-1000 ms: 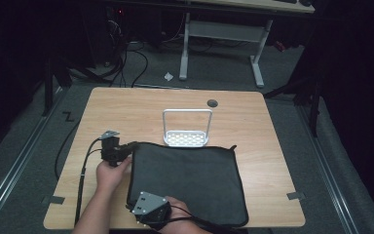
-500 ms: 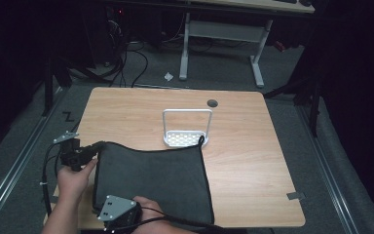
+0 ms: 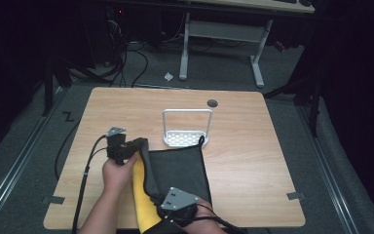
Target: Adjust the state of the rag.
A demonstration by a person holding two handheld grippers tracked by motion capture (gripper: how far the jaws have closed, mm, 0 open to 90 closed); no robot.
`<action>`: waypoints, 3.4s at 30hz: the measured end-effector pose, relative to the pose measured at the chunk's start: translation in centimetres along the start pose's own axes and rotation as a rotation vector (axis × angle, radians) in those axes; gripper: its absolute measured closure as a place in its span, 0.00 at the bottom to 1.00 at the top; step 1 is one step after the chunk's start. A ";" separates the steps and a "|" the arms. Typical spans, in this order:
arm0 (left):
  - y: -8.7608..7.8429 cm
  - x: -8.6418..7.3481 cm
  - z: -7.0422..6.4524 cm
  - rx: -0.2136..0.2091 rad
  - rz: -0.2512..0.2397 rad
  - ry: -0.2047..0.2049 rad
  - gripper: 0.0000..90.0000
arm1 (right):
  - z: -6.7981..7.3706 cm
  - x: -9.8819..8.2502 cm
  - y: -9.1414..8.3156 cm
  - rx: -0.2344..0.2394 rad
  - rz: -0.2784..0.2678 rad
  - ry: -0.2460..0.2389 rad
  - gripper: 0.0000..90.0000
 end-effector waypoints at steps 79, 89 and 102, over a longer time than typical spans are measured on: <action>-4.2 -12.3 -9.0 -0.166 0.197 0.235 0.75 | -15.0 -8.8 -3.4 -0.287 0.184 0.182 0.73; -5.1 -12.4 -8.3 -0.180 0.200 0.212 0.76 | -14.3 -9.8 -2.7 -0.264 0.241 0.208 0.74; -6.7 -12.5 -9.0 -0.187 0.203 0.220 0.71 | -11.2 -9.4 -5.8 -0.174 0.164 0.205 0.66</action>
Point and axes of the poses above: each handheld gripper's, and its own axes: y roughly forward along the jaws, x roughly out of its top, z roughly to its left, the point moved 9 cm from there along y, roughly forward along the jaws, and after that the axes turned 9 degrees about -z, right-handed, at the moved point
